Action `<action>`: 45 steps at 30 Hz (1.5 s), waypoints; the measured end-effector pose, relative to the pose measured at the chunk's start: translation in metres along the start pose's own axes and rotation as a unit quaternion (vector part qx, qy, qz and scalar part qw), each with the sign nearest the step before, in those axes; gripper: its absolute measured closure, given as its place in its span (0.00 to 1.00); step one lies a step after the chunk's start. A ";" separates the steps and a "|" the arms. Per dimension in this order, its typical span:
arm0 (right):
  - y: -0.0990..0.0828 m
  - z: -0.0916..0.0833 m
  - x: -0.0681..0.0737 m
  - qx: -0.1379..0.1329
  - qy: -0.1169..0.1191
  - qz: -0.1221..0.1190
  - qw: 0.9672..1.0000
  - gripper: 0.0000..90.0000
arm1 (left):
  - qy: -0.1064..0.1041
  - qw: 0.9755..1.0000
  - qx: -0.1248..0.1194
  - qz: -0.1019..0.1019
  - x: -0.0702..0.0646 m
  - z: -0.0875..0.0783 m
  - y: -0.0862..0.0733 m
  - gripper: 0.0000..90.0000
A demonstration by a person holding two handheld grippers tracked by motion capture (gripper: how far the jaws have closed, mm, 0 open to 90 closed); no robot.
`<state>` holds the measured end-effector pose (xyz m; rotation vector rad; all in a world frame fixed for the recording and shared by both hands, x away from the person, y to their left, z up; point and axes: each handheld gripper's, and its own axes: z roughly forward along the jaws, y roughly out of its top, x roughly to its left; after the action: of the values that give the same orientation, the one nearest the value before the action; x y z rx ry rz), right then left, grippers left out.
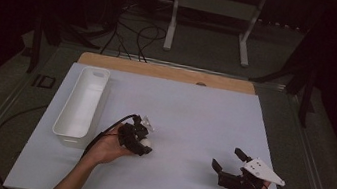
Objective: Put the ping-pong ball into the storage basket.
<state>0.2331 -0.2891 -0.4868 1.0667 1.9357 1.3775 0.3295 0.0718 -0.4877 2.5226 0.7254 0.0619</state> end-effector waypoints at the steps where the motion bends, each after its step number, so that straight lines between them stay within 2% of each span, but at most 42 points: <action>1: 0.000 0.000 0.000 0.000 0.000 0.000 1.000 0.09 | 0.001 1.000 0.000 0.000 0.000 0.000 0.000 0.57; 19: 0.000 0.001 0.000 0.001 0.001 0.001 1.000 0.09 | 0.006 1.000 0.005 0.002 -0.001 -0.008 0.001 0.57; 45: 0.000 0.000 0.000 0.001 0.000 0.000 1.000 0.09 | 0.018 0.999 0.008 -0.026 0.001 -0.024 0.004 0.57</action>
<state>0.2330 -0.2887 -0.4872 1.0673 1.9371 1.3777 0.3281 0.0806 -0.4651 2.5216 0.8081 0.0854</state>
